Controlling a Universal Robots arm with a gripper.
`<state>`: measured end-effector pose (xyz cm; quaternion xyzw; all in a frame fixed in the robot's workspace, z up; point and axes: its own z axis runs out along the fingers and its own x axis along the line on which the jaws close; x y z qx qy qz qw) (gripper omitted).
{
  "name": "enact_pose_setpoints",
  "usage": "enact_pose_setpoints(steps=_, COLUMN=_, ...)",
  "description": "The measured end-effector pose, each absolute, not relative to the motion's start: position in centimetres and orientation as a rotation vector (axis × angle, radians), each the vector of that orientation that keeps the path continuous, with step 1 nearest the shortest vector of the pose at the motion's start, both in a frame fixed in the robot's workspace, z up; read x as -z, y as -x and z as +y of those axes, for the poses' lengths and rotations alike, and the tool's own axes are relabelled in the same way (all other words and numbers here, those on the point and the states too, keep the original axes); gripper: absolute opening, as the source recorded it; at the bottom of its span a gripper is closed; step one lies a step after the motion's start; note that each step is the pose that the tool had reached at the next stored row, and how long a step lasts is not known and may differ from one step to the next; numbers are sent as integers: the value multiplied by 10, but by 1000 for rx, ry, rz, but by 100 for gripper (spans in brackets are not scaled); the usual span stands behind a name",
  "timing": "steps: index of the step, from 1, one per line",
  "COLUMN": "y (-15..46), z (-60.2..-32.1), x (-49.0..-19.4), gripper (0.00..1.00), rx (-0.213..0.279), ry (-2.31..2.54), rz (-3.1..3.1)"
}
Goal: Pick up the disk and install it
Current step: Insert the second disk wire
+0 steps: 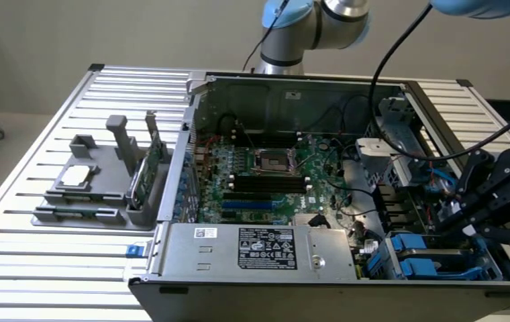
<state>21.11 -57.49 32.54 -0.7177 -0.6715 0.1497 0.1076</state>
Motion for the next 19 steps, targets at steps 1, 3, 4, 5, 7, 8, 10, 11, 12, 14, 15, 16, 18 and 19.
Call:
enact_pose_setpoints(steps=1, y=-211, z=-575, x=-325, gripper=17, rx=-443, ry=2111, rz=-1975)
enact_pose_setpoints(steps=3, y=-211, z=-575, x=-325, gripper=17, rx=-449, ry=2107, rz=-1972)
enact_pose_setpoints(steps=4, y=-211, z=-575, x=-325, gripper=17, rx=-451, ry=2105, rz=-1970)
enact_pose_setpoints(steps=5, y=-211, z=-575, x=-325, gripper=17, rx=-454, ry=2104, rz=-1969)
enact_pose_setpoints(steps=7, y=-212, z=-575, x=-324, gripper=17, rx=-457, ry=2102, rz=-1967)
enact_pose_setpoints(steps=8, y=-212, z=-575, x=-324, gripper=17, rx=-458, ry=2101, rz=-1967)
enact_pose_setpoints(steps=10, y=-213, z=-575, x=-323, gripper=17, rx=-458, ry=2101, rz=-1967)
enact_pose_setpoints(steps=11, y=-213, z=-575, x=-323, gripper=17, rx=-458, ry=2101, rz=-1966)
enact_pose_setpoints(steps=12, y=-213, z=-575, x=-323, gripper=17, rx=-458, ry=2102, rz=-1966)
enact_pose_setpoints(steps=14, y=-213, z=-575, x=-323, gripper=17, rx=-458, ry=2101, rz=-1967)
enact_pose_setpoints(steps=15, y=-213, z=-575, x=-322, gripper=17, rx=-458, ry=2101, rz=-1966)
enact_pose_setpoints(steps=16, y=-213, z=-575, x=-322, gripper=17, rx=-458, ry=2101, rz=-1967)
enact_pose_setpoints(steps=18, y=-214, z=-575, x=-322, gripper=17, rx=-458, ry=2101, rz=-1967)
enact_pose_setpoints(steps=19, y=-214, z=-575, x=-322, gripper=17, rx=-458, ry=2101, rz=-1967)
